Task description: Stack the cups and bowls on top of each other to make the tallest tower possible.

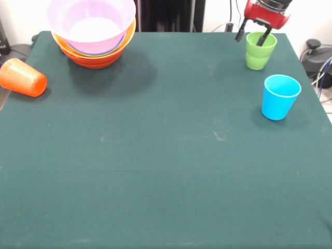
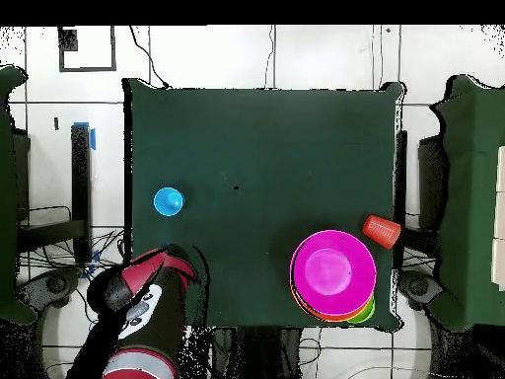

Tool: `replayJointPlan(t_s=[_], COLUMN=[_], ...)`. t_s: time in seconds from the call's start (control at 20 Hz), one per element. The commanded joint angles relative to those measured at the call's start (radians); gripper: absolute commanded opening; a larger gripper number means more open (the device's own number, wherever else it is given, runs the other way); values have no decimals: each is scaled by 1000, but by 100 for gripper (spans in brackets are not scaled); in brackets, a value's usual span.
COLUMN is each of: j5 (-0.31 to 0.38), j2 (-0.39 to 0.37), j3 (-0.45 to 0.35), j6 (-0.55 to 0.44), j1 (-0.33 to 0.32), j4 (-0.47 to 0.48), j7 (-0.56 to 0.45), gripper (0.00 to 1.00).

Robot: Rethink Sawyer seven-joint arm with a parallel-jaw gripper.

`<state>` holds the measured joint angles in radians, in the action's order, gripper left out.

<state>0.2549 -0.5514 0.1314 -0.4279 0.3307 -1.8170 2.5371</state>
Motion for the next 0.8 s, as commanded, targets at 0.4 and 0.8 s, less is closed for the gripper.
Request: replayJointPlan(t_s=[0.4, 0.8], j5=[-33, -32], j2=[10, 16], j3=[-51, -42], j6=[7, 38], j1=[-14, -5], j4=[29, 23], j7=[68, 85], gripper=[0, 0])
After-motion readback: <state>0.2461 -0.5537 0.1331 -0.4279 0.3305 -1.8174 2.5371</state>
